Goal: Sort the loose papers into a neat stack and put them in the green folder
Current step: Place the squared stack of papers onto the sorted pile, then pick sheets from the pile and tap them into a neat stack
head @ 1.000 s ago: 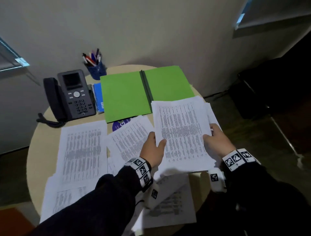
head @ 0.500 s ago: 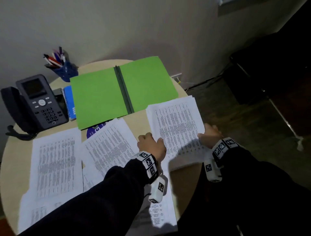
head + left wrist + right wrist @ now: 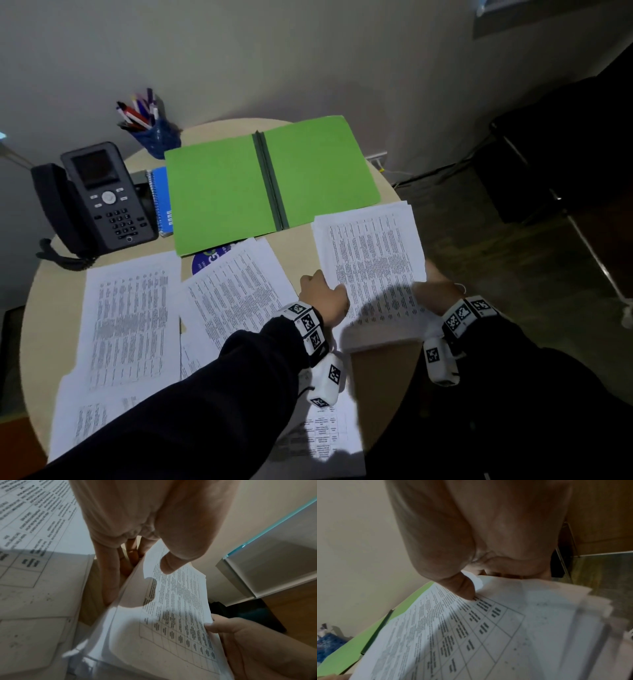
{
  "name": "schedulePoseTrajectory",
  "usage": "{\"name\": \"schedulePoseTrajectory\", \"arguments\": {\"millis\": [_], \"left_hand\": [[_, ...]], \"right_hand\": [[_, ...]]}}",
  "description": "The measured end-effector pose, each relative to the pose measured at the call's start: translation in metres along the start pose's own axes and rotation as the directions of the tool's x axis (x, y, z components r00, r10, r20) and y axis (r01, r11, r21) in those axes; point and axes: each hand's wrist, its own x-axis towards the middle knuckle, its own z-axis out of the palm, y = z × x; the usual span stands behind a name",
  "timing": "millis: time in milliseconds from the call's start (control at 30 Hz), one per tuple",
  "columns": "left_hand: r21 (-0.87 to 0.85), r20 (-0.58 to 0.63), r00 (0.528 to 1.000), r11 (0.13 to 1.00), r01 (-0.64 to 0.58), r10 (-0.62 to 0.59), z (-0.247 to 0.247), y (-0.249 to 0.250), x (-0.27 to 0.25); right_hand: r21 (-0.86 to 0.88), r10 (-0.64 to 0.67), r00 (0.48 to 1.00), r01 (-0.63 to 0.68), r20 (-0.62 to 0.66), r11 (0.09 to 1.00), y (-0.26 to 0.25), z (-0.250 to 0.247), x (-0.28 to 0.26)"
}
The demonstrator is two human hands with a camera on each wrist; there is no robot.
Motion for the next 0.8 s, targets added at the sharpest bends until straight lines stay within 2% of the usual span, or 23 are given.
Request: {"name": "schedulePoseTrajectory", "arguments": {"millis": [67, 167, 233, 267, 333, 400, 433, 533, 567, 667, 733, 800], "left_hand": [[-0.020, 0.011, 1.000, 0.999, -0.025, 0.025, -0.004, -0.003, -0.003], [-0.097, -0.050, 0.994, 0.990, -0.104, 0.099, -0.014, -0.013, -0.013], [-0.201, -0.111, 0.988, 0.972, -0.125, 0.104, -0.028, -0.028, -0.020], [-0.264, -0.119, 0.990, 0.959, -0.107, 0.078, -0.035, -0.040, -0.021], [-0.334, -0.172, 0.984, 0.937, -0.098, 0.042, -0.056, -0.071, -0.029], [-0.337, -0.274, 0.962, 0.937, -0.090, -0.006, -0.079, -0.109, -0.038], [-0.343, -0.343, 0.939, 0.934, -0.098, -0.027, -0.094, -0.129, -0.046], [-0.390, -0.433, 0.880, 0.921, 0.012, -0.194, -0.139, -0.209, -0.053], [-0.373, -0.468, 0.851, 0.926, 0.054, -0.238, -0.155, -0.237, -0.054], [-0.200, -0.535, 0.772, 0.939, 0.280, -0.344, -0.194, -0.313, -0.046], [-0.136, -0.537, 0.745, 0.912, 0.386, -0.396, -0.215, -0.343, -0.042], [-0.070, -0.521, 0.748, 0.894, 0.442, -0.411, -0.230, -0.362, -0.033]], "right_hand": [[0.021, 0.007, 0.999, -0.006, -0.051, 1.000, -0.004, 0.002, -0.003], [-0.131, 0.018, 0.950, -0.062, -0.313, 0.989, -0.019, 0.013, -0.021], [-0.278, -0.125, 0.887, -0.004, -0.445, 0.961, -0.033, 0.028, -0.041], [-0.317, -0.225, 0.856, 0.077, -0.466, 0.945, -0.041, 0.038, -0.050], [-0.346, -0.400, 0.818, 0.265, -0.413, 0.900, -0.058, 0.066, -0.068], [-0.374, -0.516, 0.806, 0.400, -0.290, 0.836, -0.075, 0.101, -0.081], [-0.388, -0.553, 0.802, 0.447, -0.225, 0.806, -0.084, 0.119, -0.086], [-0.426, -0.604, 0.795, 0.526, -0.062, 0.736, -0.112, 0.169, -0.093], [-0.439, -0.600, 0.800, 0.531, -0.024, 0.725, -0.121, 0.184, -0.093], [-0.527, -0.546, 0.837, 0.471, 0.015, 0.707, -0.140, 0.218, -0.087], [-0.606, -0.462, 0.887, 0.363, -0.008, 0.708, -0.148, 0.234, -0.084], [-0.671, -0.387, 0.921, 0.264, -0.038, 0.693, -0.151, 0.246, -0.084]]}}
